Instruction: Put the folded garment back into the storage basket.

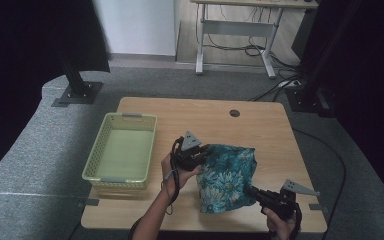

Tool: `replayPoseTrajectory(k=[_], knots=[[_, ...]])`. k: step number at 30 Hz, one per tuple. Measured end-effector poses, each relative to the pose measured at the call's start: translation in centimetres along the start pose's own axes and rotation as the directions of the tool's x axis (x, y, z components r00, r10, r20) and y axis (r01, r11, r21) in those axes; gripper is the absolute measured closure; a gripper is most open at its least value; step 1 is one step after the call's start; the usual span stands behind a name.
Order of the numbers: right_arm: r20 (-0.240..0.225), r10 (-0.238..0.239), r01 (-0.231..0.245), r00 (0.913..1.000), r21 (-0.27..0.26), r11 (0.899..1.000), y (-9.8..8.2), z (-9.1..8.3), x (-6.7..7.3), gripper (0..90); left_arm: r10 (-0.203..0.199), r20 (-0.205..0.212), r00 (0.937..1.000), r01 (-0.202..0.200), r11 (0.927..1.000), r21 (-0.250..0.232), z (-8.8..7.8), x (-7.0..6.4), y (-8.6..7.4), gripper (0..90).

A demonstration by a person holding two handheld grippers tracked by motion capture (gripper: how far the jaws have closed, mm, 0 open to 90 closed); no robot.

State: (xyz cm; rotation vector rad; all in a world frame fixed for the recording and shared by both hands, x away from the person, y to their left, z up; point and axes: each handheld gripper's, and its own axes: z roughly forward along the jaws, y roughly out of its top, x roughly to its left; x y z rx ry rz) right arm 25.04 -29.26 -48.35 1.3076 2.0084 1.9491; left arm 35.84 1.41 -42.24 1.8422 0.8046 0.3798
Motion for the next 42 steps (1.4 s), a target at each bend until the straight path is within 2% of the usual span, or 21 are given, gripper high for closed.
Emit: replayPoseTrajectory(k=[9,22,26,37,42], knots=[[-0.018,-0.013,0.013,0.9998,-0.001,1.000,0.4,1.2,0.7,83.1,0.002,-0.022,0.9998,-0.002,1.0000,0.003,-1.0,0.6,0.1,82.1],[-0.047,-0.003,0.003,0.9989,-0.003,1.000,0.7,3.2,1.2,83.1,0.008,-0.060,0.9982,-0.008,1.0000,0.001,-3.0,1.9,0.1,82.0],[-0.057,-0.002,0.002,0.9984,-0.001,1.000,0.8,3.7,1.4,83.1,0.029,-0.078,0.9965,-0.028,0.9996,0.005,-3.6,2.1,0.3,82.0],[-0.072,-0.019,0.020,0.9972,0.004,1.000,1.5,4.9,2.4,83.1,0.011,-0.086,0.9963,-0.012,0.9999,-0.012,-4.9,3.0,0.2,82.0],[-0.084,-0.011,0.012,0.9964,0.008,1.000,1.6,5.5,2.7,83.1,0.007,-0.092,0.9957,-0.008,0.9998,-0.016,-5.4,3.4,0.1,82.0]])
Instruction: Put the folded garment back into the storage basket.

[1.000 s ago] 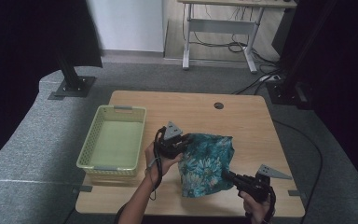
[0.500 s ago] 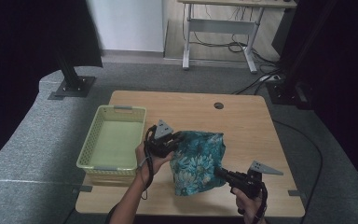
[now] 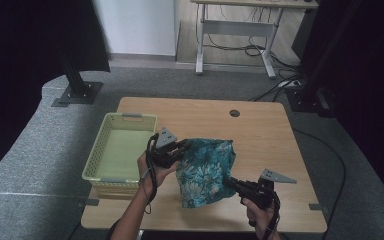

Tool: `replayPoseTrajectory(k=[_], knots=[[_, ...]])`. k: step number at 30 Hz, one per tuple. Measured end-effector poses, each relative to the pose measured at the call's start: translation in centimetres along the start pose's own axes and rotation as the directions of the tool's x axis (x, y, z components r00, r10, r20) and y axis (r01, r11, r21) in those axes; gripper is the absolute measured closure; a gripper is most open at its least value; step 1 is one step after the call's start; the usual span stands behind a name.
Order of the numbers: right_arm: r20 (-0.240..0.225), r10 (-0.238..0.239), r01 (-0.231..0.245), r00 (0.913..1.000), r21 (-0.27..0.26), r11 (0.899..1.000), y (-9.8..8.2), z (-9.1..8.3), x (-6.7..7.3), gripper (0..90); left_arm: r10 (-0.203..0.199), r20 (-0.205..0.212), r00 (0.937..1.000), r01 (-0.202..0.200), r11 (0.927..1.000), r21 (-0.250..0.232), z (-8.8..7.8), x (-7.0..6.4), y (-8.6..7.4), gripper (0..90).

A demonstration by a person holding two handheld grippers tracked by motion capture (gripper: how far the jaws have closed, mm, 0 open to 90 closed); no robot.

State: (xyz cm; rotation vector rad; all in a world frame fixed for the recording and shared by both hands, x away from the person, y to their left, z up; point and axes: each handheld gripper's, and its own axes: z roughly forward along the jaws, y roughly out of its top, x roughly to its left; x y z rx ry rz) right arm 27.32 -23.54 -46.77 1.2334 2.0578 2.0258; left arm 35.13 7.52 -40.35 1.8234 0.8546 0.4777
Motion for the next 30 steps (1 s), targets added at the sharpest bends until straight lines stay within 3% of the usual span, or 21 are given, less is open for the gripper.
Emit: replayPoseTrajectory(k=[5,30], knots=[[-0.021,0.019,-0.019,0.9996,-0.007,1.000,0.1,0.5,0.1,83.1,-0.003,-0.010,0.9999,0.003,1.0000,-0.001,-0.5,0.4,0.0,82.0],[-0.035,0.008,-0.007,0.9993,0.007,1.000,0.8,2.5,0.8,83.1,-0.001,-0.038,0.9993,0.001,1.0000,-0.009,-2.2,1.4,0.4,82.0]])
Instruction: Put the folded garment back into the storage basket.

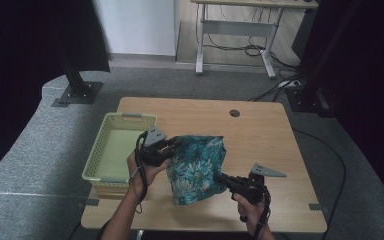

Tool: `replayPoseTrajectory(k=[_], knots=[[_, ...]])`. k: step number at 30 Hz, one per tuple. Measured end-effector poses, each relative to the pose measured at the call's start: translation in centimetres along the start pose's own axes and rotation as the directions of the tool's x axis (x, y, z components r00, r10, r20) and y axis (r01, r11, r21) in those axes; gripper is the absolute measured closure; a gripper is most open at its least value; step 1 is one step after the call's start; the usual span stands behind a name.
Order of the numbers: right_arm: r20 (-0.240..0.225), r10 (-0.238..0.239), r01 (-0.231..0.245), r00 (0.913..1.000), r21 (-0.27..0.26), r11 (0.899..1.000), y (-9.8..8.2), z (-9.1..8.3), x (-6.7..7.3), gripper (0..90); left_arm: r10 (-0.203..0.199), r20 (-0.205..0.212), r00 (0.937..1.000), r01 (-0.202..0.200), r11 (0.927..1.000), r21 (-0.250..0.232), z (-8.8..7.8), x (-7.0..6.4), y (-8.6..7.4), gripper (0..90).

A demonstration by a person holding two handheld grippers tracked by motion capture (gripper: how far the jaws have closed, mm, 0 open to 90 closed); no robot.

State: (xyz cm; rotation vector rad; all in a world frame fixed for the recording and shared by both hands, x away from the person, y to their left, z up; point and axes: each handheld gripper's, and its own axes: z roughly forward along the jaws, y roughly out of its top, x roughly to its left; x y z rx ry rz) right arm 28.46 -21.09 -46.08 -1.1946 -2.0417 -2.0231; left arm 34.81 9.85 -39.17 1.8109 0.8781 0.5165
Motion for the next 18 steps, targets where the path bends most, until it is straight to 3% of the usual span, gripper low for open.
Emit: replayPoseTrajectory(k=[18], knots=[[-0.020,-0.010,0.011,0.9997,0.020,1.000,0.6,2.2,0.9,83.1,-0.007,-0.027,0.9996,0.007,1.0000,-0.003,-1.5,1.5,0.2,82.0]])
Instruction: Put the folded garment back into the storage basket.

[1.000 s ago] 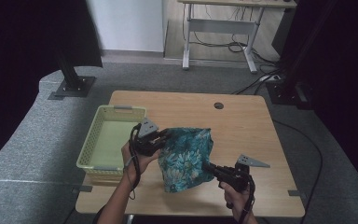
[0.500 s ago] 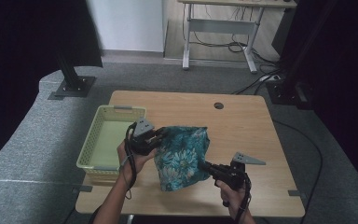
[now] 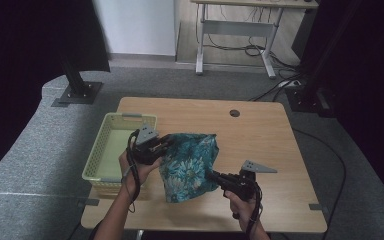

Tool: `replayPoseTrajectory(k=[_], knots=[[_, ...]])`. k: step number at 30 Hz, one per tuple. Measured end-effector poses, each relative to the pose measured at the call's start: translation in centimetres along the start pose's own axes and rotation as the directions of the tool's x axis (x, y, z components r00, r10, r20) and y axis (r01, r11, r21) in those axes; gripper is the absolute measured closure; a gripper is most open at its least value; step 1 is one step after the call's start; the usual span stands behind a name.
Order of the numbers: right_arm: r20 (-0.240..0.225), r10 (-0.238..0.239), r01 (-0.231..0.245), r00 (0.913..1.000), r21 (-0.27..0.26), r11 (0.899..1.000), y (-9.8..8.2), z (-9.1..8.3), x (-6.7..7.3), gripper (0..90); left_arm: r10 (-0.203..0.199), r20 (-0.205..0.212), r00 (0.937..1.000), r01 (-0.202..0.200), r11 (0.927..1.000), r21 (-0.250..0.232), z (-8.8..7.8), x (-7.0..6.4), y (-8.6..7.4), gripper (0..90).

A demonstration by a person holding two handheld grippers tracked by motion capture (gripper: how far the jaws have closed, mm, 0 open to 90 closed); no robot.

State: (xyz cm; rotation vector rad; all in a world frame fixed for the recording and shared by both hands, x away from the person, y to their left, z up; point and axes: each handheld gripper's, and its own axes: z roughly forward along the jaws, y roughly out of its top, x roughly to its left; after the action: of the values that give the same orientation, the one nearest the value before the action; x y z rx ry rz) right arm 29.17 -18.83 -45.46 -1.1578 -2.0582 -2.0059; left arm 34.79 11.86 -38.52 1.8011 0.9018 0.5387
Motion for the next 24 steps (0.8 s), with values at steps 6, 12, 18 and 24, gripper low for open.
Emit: replayPoseTrajectory(k=[6,12,18,24], knots=[[-0.001,-0.003,0.003,1.0000,0.005,1.000,0.2,0.6,0.3,83.1,-0.013,-0.011,0.9999,0.013,0.9999,0.000,-0.5,0.7,-0.1,82.0],[-0.019,0.008,-0.008,0.9998,0.005,1.000,0.4,1.3,0.4,83.1,-0.011,-0.019,0.9997,0.011,0.9999,-0.001,-0.8,1.0,0.1,82.0],[-0.021,0.003,-0.003,0.9998,0.013,1.000,0.6,1.9,0.6,83.1,-0.018,-0.026,0.9995,0.018,0.9998,0.001,-1.2,1.5,-0.1,82.0],[-0.027,0.000,0.000,0.9996,0.018,1.000,0.8,2.4,0.8,83.1,-0.024,-0.033,0.9992,0.024,0.9997,-0.005,-1.8,2.0,-0.1,82.0]])
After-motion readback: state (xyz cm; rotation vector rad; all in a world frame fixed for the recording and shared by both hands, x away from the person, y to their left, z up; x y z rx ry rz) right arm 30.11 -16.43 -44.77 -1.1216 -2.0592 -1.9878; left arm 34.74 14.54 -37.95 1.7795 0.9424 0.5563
